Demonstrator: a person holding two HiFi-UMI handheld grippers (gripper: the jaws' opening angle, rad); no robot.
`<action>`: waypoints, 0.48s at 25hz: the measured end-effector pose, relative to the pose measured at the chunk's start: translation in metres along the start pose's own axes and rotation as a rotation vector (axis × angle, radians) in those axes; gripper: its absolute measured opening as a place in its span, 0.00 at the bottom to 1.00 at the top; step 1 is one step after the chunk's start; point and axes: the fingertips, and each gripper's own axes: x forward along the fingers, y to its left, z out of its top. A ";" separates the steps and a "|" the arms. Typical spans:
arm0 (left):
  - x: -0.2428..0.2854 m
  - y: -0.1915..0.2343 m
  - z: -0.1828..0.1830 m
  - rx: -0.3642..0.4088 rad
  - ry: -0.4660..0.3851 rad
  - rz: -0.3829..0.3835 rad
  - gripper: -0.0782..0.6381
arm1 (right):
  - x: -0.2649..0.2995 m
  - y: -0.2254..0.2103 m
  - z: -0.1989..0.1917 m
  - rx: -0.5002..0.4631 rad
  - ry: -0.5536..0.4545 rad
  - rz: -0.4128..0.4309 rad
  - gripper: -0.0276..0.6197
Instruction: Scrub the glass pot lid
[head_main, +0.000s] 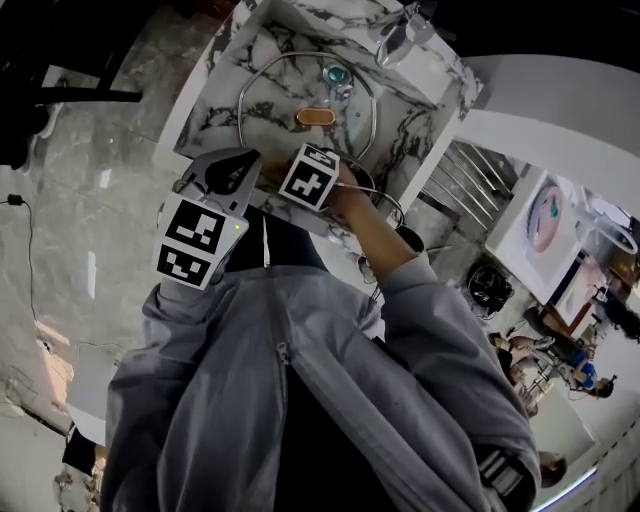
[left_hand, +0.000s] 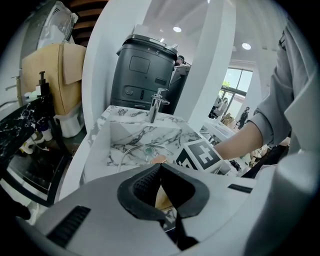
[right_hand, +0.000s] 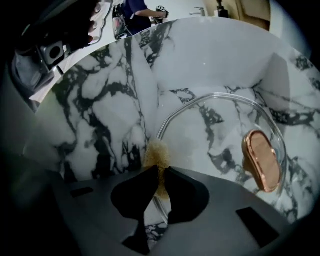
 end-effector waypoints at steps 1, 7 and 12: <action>0.002 -0.002 0.001 0.006 0.002 -0.005 0.13 | 0.000 0.001 -0.004 0.025 -0.007 0.017 0.13; 0.019 -0.016 0.013 0.050 0.012 -0.049 0.13 | -0.028 -0.019 -0.018 0.073 -0.040 -0.043 0.13; 0.034 -0.029 0.033 0.099 0.014 -0.090 0.13 | -0.072 -0.055 -0.049 0.138 0.015 -0.152 0.13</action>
